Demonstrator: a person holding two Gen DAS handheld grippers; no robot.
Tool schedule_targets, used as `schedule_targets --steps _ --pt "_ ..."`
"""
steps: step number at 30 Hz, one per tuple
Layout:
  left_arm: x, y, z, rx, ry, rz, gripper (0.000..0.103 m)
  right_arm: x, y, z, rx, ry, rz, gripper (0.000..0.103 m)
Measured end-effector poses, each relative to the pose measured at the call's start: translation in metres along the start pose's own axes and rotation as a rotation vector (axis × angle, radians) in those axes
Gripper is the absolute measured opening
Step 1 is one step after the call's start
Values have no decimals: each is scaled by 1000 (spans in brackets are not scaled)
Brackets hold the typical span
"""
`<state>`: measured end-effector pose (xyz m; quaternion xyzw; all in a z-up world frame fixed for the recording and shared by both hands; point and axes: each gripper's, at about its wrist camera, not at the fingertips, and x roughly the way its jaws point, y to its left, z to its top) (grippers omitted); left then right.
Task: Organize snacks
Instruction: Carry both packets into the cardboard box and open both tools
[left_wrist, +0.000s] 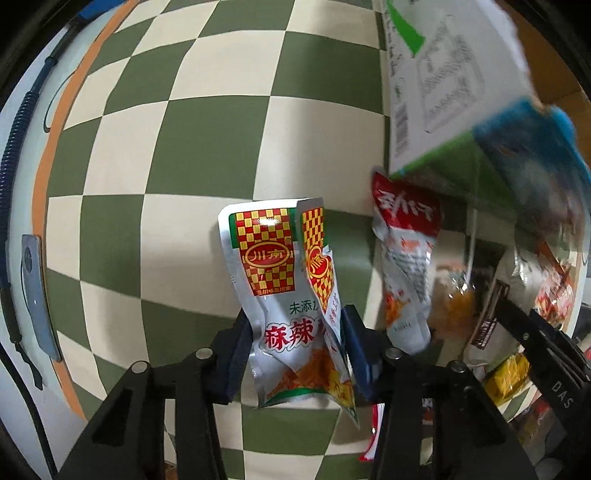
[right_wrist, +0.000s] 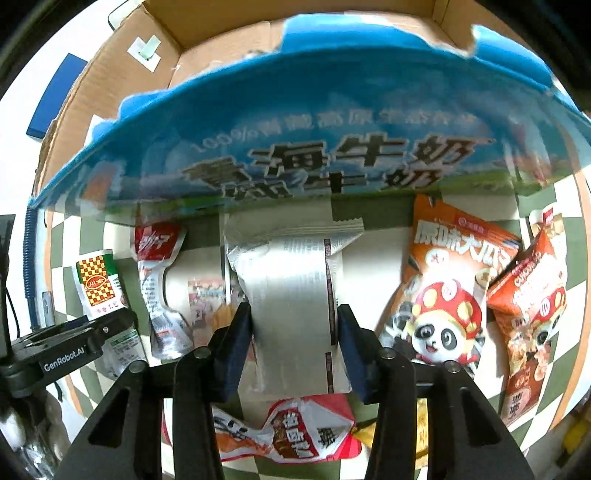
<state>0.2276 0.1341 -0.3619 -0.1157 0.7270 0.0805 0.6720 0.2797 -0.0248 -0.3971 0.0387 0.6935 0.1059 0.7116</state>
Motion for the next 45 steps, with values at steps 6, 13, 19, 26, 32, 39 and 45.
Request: schedule_targets --steps 6,13,19,26,32,39,45 --pt "-3 -18 -14 23 -2 11 40 -18 -2 -29 -25 22 32 48" --pt "-20 -14 -5 -40 -12 -2 30 -40 -12 -32 -61 44 74 48" --pt "-38 -25 -14 -50 -44 7 26 -58 -9 -24 -86 43 125 48" --pt "-113 -18 -31 -55 -99 -71 24 -96 -9 -20 -103 21 181 48" --pt "-189 -45 -28 6 -200 -163 24 -154 -21 -12 -95 -21 247 48" --pt "-238 -98 23 120 -280 -238 24 -213 -36 31 -54 -98 303 48" --pt "-215 -135 110 165 -210 -251 24 -225 -57 106 -23 -168 266 48"
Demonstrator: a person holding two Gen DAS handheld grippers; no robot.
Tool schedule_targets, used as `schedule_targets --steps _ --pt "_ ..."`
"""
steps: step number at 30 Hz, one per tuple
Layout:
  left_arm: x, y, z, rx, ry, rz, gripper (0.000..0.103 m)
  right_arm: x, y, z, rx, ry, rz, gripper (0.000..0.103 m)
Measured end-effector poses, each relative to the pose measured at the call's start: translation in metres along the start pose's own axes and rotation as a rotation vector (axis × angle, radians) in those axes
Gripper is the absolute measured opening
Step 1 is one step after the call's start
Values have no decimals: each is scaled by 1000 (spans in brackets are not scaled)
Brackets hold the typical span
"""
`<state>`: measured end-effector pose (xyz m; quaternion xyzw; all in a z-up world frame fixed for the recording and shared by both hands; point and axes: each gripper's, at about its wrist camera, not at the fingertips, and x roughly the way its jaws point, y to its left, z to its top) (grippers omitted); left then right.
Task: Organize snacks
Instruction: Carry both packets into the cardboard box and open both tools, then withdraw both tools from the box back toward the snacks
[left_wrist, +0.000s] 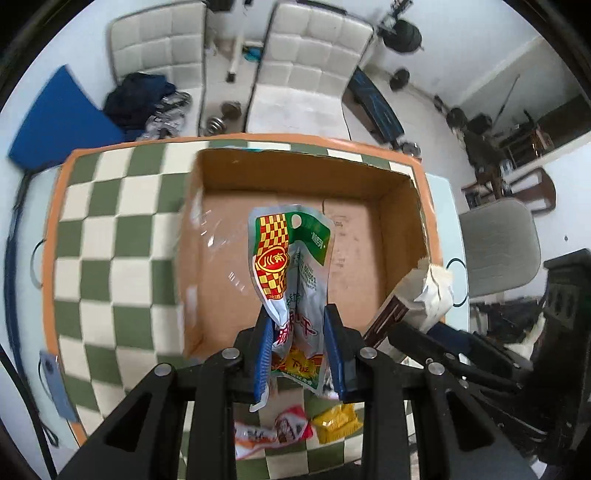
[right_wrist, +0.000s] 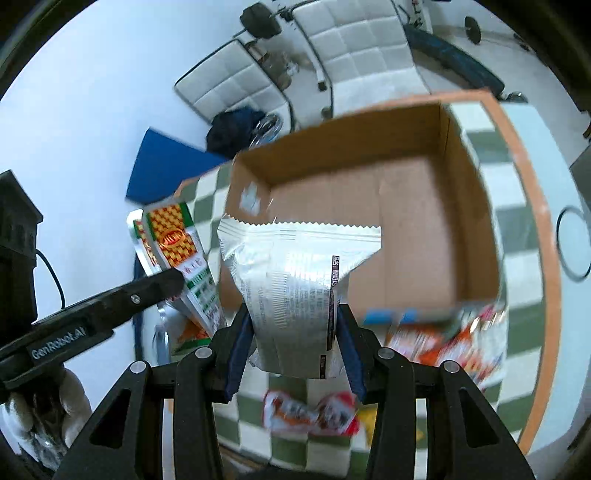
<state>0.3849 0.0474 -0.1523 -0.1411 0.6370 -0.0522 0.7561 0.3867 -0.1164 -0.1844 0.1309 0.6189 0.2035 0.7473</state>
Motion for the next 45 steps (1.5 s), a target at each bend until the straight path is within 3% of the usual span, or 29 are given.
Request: schedule_targets --steps 4,10,18,22,24,26,28,30,34,45 --pt "58 7 55 -45 103 -9 24 27 -10 46 -22 7 -56 48" --pt "125 16 104 -88 228 -28 24 90 -32 94 -47 86 -102 48" --pt "164 9 125 -76 332 -5 25 158 -54 120 -57 211 -158 48" --pt "173 8 124 -69 368 30 32 179 -62 127 -55 276 -166 49" --pt "173 8 124 -68 359 30 35 186 -66 132 -48 297 -171 50" --pt "171 9 125 -60 336 45 42 188 -68 134 -41 309 -172 73" --pt "168 8 126 -38 329 56 59 186 -68 134 -41 308 -168 82" --pt "160 7 124 -20 303 75 71 183 -68 133 -48 309 -175 82" --pt "146 10 120 -22 259 106 82 173 -64 131 -50 300 -185 87" --pt "87 10 75 18 92 180 82 114 -41 99 -111 176 -288 92"
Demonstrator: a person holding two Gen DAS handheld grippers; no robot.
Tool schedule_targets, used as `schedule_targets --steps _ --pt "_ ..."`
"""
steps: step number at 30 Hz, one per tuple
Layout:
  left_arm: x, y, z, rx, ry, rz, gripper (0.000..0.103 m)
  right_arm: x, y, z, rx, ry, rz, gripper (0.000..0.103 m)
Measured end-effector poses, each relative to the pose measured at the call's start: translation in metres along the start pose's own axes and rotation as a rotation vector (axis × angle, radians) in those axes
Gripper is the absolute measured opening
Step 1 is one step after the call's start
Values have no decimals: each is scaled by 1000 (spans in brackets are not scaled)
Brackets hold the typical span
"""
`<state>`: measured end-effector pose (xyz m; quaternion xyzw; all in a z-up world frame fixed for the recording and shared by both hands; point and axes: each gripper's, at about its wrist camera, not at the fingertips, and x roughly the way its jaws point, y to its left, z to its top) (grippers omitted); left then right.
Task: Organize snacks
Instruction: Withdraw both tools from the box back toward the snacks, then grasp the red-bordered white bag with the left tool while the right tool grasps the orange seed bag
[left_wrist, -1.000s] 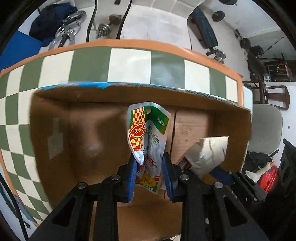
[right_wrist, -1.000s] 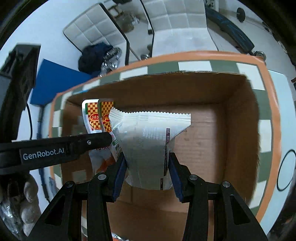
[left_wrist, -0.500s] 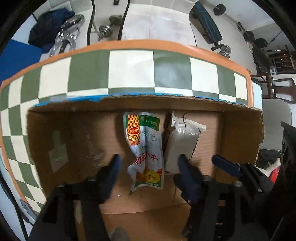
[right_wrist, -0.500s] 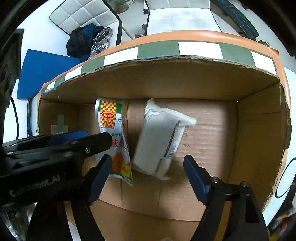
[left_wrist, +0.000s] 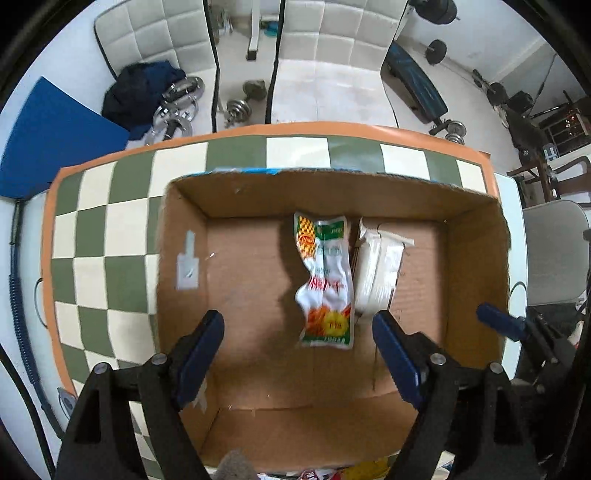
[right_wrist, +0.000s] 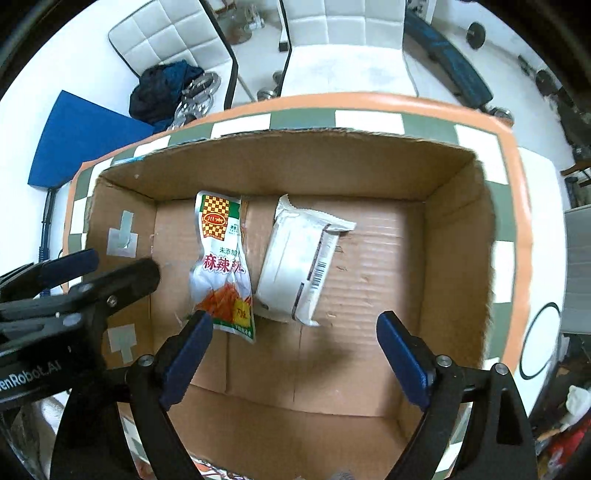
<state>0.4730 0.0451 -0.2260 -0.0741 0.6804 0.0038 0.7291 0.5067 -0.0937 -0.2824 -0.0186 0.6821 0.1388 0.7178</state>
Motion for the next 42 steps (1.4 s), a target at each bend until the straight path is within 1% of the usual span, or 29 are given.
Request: schedule_targets --steps 8,21,24,27,29,31,32,34,37,38,39,40,42 --pt "-39 -4 -45 15 -95 22 82 -39 9 -42 -13 -90 -15 93" --pt "-98 -13 -104 11 -215 0 82 -113 21 -114 -20 -233 -3 93" --pt "-106 -15 -117 10 -231 7 82 -124 22 -128 -11 -253 13 93" --pt "-107 -10 -133 -15 -220 5 82 -131 16 -147 10 -263 41 93" --pt "-100 -1 -146 -48 -191 1 82 -128 8 -161 35 -255 62 94" --pt "-84 11 -161 -97 -139 -6 82 -117 -6 -179 86 -217 92 94" --pt "-71 19 -170 -126 -99 -13 82 -109 -12 -185 104 -195 103 94" --pt "-41 34 -187 -183 -3 -28 82 -88 -28 -200 150 -136 112 94" --pt "15 59 -219 -303 188 -95 81 -47 -50 -221 223 -32 139 94" --pt "35 67 -233 -363 250 -126 81 -37 -54 -226 242 -8 147 94" --pt "49 72 -244 -407 296 -143 81 -26 -59 -231 259 15 155 94" --pt "66 80 -256 -473 352 -176 80 -17 -61 -235 265 31 154 94" --pt "87 88 -274 -560 412 -208 80 -2 -62 -239 270 52 149 94"
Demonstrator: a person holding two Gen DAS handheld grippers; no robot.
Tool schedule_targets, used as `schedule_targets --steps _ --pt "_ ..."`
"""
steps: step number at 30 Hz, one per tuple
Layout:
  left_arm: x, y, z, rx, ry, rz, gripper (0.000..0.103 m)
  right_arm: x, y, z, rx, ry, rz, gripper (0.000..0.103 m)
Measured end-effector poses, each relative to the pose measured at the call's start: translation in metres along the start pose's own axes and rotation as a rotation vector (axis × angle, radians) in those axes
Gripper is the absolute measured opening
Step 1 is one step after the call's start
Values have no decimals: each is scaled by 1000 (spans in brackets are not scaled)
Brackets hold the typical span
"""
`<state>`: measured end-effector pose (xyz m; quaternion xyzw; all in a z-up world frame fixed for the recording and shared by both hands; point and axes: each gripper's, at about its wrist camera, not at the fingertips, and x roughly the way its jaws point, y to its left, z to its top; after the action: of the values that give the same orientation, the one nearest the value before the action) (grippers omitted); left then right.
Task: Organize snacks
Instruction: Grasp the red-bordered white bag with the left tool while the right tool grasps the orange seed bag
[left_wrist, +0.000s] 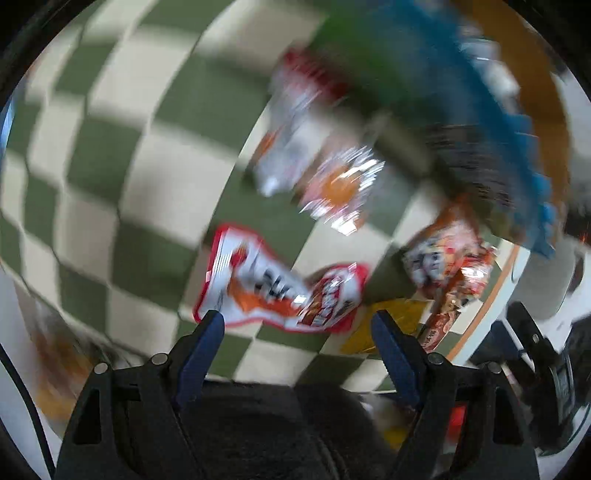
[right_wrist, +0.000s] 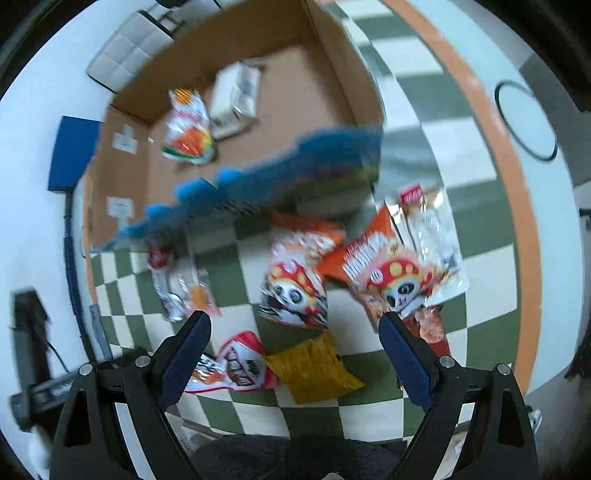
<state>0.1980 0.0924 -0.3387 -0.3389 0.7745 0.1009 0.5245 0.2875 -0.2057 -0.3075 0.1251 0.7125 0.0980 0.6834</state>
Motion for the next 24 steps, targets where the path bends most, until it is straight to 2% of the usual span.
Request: schedule_targets --steps 2,6,9,11,15,16,19,22,24 --pt "24 16 -3 -105 66 -61 80 11 -2 -2 -4 16 -3 94" --pt "54 27 -2 -258 122 -148 80 28 5 -3 -34 42 -17 94" --pt "72 24 0 -340 137 -185 80 38 12 -1 -54 54 -29 94" --pt "82 19 4 -363 141 -179 80 42 17 -1 -68 59 -40 94" --pt "90 0 1 -341 124 -80 72 53 23 1 -93 67 -62 94" --pt "88 -6 0 -316 110 -52 64 54 24 2 -96 67 -67 94" --pt "79 -26 -5 -196 45 24 50 60 26 4 -106 72 -82 94" --pt "73 -39 -7 -108 17 84 43 69 26 8 -104 80 -88 94" --pt "69 -49 -6 -18 -21 154 43 76 27 12 -93 86 -80 94"
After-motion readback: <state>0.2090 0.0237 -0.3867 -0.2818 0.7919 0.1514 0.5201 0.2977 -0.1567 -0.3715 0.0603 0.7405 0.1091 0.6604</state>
